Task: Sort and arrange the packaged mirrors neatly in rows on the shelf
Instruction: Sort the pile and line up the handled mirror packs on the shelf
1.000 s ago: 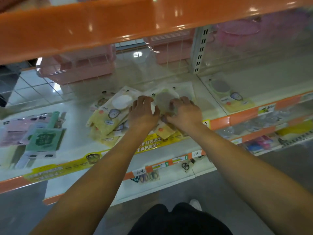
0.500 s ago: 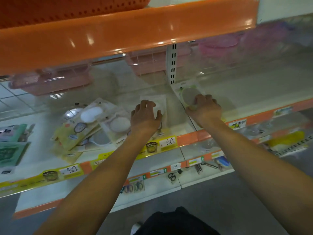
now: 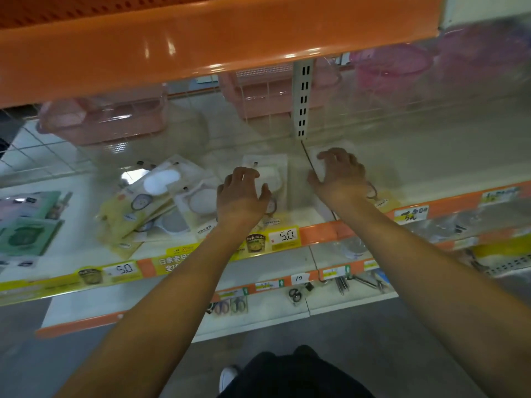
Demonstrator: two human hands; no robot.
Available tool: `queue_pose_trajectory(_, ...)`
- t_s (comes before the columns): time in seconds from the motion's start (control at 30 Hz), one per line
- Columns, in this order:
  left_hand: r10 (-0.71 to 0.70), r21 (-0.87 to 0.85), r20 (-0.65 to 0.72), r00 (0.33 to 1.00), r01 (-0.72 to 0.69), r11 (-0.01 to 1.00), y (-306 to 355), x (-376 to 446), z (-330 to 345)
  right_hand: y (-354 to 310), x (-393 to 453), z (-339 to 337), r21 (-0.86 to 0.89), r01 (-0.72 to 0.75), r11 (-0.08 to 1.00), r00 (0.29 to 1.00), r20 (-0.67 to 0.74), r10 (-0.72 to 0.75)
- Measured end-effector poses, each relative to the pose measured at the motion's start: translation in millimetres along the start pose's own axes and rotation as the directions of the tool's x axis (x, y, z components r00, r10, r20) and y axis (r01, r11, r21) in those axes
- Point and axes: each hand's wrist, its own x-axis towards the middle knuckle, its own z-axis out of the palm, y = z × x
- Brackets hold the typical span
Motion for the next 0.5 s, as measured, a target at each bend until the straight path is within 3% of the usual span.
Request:
queue_pose_trajectory(0.13,-0.072,-0.002,-0.055,0.996,0.072,0.997,-34,-6,-21,-54,-8,14,0.102,0.100,0.990,0.993,0.058,-0.106)
queue_pose_trajectory(0.3,-0.147,0.010,-0.102,0.984,0.149,0.989,-83,-21,-43,-110,-23,39,0.097,0.122,0.988,0.975,0.177,-0.138)
queue_pose_trajectory(0.5,-0.173,0.035,-0.109,0.979,0.178,0.983,-125,-37,-56,-155,-43,62,0.128,0.174,0.977,0.953,0.227,-0.199)
